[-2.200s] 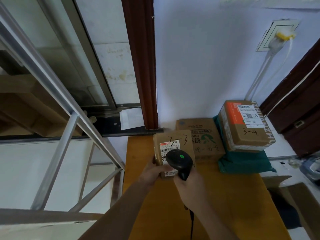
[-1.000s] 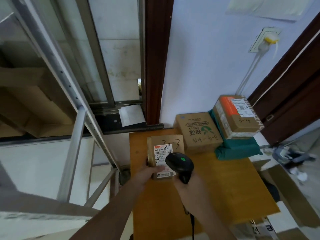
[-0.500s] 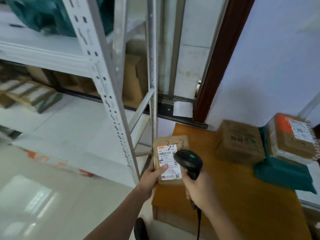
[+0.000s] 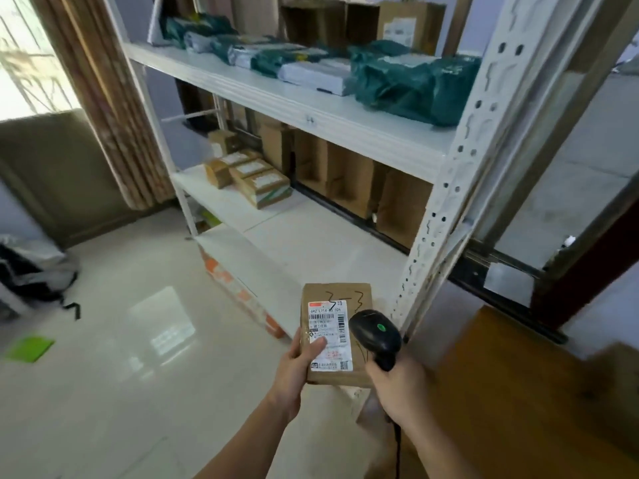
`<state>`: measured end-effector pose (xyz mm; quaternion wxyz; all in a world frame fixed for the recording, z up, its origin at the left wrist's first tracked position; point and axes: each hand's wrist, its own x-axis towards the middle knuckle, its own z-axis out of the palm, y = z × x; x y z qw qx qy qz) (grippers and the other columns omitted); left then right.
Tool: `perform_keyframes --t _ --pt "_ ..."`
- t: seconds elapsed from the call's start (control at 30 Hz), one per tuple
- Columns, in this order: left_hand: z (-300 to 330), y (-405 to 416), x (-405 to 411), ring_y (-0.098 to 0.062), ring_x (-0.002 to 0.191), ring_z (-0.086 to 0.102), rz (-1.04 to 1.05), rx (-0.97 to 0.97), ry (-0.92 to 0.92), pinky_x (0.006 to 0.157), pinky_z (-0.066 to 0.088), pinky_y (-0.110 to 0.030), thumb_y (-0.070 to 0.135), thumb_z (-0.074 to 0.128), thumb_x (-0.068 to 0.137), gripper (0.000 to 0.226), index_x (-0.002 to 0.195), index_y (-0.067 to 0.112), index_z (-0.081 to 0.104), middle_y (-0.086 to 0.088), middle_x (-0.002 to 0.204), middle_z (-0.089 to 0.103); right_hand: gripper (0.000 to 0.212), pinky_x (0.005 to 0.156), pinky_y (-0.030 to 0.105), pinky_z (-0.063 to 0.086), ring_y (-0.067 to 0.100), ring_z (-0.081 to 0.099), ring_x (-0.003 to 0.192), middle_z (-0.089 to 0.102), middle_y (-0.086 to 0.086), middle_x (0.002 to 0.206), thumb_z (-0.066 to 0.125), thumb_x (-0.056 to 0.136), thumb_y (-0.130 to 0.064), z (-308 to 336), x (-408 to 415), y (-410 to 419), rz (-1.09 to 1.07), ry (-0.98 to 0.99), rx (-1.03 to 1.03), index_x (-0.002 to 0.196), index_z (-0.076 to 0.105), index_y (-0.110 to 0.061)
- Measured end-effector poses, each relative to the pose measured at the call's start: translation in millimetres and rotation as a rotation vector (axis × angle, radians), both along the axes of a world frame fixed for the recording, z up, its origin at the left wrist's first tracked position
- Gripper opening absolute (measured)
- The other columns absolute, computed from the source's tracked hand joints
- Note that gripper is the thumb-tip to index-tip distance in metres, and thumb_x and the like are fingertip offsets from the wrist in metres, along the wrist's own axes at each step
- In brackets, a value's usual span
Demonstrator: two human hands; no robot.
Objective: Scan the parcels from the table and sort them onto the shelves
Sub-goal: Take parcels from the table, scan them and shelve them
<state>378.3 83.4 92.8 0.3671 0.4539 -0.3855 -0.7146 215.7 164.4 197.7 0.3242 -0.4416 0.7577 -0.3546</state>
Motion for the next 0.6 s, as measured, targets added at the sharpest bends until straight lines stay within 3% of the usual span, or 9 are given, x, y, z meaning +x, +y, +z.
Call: perform_keyframes --t 0.13,0.2,0.4,0.6 --pt "5.2 -37.6 68.6 -0.028 0.119 0.072 0.07 -0.038 -0.001 0.113 0.049 -0.055 0.03 0.068 0.1 0.049 0.147 0.03 0.054 -0.004 0.131 0.075 0.015 0.053 0.008 0.036 0.004 0.057 0.068 0.055 -0.013 0.067 0.066 0.092 -0.013 3.1 67.5 -50.9 0.09 -0.02 -0.001 0.083 0.058 -0.023" --pt "8.9 -58.6 98.3 -0.024 0.12 0.072 0.1 -0.075 -0.021 0.113 0.049 -0.052 0.035 0.062 0.103 0.047 0.148 0.032 0.051 0.0 0.131 0.074 0.011 0.049 0.004 0.039 0.001 0.057 0.067 0.056 -0.016 0.071 0.066 0.092 -0.015 5.1 98.6 -76.1 0.116 -0.024 -0.025 0.09 0.058 -0.023" --pt "21.9 -118.7 160.5 -0.019 0.119 0.072 0.169 -0.14 -0.041 0.108 0.053 -0.049 0.049 0.048 0.106 0.044 0.149 0.038 0.047 0.005 0.133 0.073 0.033 0.046 0.004 0.038 -0.001 0.048 0.056 0.051 -0.014 0.064 0.066 0.091 -0.012 23.6 163.0 -143.3 0.14 -0.037 -0.092 0.073 0.049 -0.033" --pt "28.0 -196.9 195.4 -0.021 0.115 0.074 0.23 -0.137 -0.034 0.105 0.056 -0.05 0.048 0.048 0.107 0.038 0.142 0.036 0.056 0.003 0.127 0.076 0.021 0.053 0.02 0.04 0.01 0.055 0.06 0.058 -0.006 0.066 0.067 0.088 -0.014 26.0 189.3 -225.6 0.131 -0.043 -0.072 0.075 0.056 -0.026"
